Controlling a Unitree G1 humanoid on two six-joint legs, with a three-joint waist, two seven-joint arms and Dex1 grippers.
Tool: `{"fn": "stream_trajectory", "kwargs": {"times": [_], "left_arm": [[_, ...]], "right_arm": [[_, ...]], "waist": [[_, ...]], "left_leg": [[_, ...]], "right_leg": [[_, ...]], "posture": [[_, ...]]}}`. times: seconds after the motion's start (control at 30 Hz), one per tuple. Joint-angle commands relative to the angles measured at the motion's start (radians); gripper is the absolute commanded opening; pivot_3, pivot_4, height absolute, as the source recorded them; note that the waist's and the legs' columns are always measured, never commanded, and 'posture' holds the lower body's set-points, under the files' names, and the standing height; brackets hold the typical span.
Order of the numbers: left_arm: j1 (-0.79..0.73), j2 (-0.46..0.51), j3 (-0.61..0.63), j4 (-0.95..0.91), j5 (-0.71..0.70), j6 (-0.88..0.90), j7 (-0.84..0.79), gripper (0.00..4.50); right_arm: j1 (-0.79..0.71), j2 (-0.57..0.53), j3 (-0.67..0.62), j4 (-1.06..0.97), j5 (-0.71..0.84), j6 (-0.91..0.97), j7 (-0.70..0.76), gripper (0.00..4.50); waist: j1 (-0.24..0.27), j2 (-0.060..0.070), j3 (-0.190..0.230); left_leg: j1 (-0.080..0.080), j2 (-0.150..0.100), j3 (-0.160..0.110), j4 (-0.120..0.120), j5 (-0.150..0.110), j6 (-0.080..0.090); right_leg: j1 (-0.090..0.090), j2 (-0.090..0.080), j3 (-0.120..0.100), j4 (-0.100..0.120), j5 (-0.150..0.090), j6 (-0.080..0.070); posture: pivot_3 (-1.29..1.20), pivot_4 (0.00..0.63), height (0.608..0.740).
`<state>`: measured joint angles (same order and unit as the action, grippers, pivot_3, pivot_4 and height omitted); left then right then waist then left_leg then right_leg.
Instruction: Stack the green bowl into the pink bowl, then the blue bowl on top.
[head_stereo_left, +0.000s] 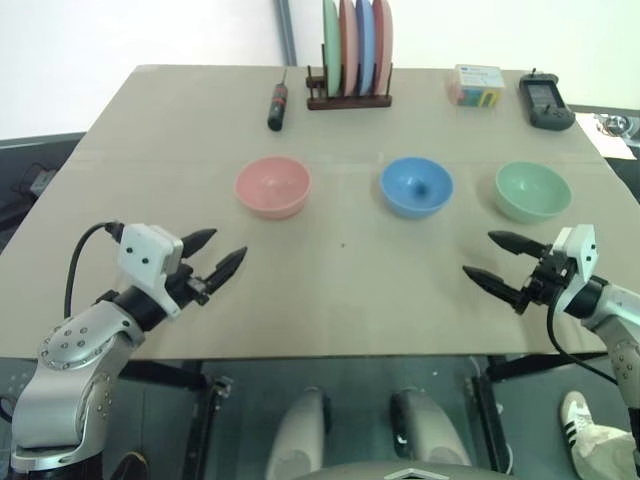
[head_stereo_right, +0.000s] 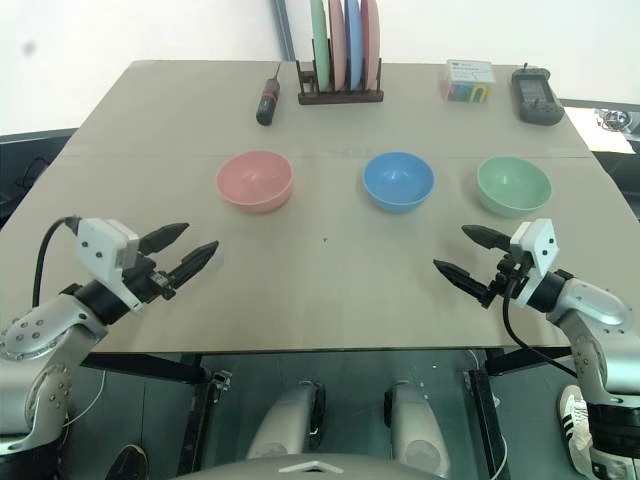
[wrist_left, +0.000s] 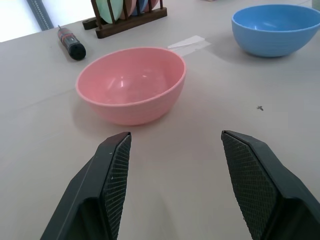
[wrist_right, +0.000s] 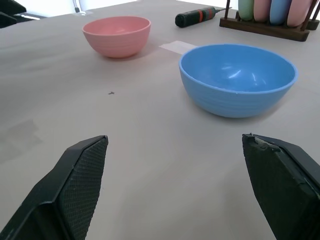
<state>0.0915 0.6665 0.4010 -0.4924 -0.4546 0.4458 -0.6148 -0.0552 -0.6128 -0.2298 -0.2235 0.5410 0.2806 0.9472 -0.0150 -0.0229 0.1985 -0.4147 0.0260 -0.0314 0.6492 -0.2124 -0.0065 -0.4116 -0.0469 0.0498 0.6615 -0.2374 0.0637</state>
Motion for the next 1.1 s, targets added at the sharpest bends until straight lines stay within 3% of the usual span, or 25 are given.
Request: {"fn": "stream_trajectory", "kwargs": {"times": [0.03, 0.23, 0.63, 0.83, 1.1], "left_arm": [[-0.074, 0.043, -0.041, 0.0, 0.061, -0.025, 0.015, 3.05], [-0.333, 0.079, -0.229, 0.158, 0.199, -0.073, -0.002, 3.05], [-0.691, 0.001, -0.506, 0.729, 0.448, -0.287, -0.042, 3.05], [-0.803, -0.046, -0.558, 0.938, 0.49, -0.448, -0.116, 3.05], [-0.89, -0.091, -0.52, 1.006, 0.456, -0.517, -0.145, 3.05]], "right_arm": [[-0.01, 0.024, 0.006, -0.124, 0.089, 0.035, -0.017, 4.5], [-0.055, 0.084, 0.086, -0.301, 0.204, 0.134, -0.094, 4.5], [-0.095, 0.09, 0.135, -0.403, 0.194, 0.135, -0.161, 4.5], [-0.088, 0.079, 0.116, -0.46, 0.198, 0.139, -0.206, 4.5], [-0.027, 0.074, 0.102, -0.488, 0.181, 0.117, -0.237, 4.5]], "waist": [[0.001, 0.0, 0.0], [0.002, 0.0, 0.0], [0.002, 0.0, 0.0], [0.002, -0.001, 0.0], [0.002, -0.001, 0.0]], "left_leg": [[0.0, 0.0, 0.0, 0.0, 0.0, 0.0], [0.0, 0.0, 0.0, 0.0, 0.0, 0.0], [-0.002, -0.001, -0.002, 0.0, 0.0, 0.0], [-0.002, -0.001, -0.002, 0.0, 0.0, 0.0], [-0.003, -0.001, -0.002, 0.0, 0.0, 0.0]], "right_leg": [[0.0, 0.0, 0.0, 0.0, 0.0, 0.0], [0.0, 0.0, 0.0, 0.0, 0.001, 0.002], [0.0, 0.0, -0.002, 0.0, 0.004, 0.002], [0.0, 0.0, -0.002, 0.0, 0.004, 0.002], [0.0, 0.0, -0.002, 0.0, 0.004, 0.002]], "posture": [[0.0, 0.15, 0.74], [0.0, 0.15, 0.74], [0.0, 0.15, 0.74], [0.0, 0.15, 0.74], [0.0, 0.15, 0.74]]}}
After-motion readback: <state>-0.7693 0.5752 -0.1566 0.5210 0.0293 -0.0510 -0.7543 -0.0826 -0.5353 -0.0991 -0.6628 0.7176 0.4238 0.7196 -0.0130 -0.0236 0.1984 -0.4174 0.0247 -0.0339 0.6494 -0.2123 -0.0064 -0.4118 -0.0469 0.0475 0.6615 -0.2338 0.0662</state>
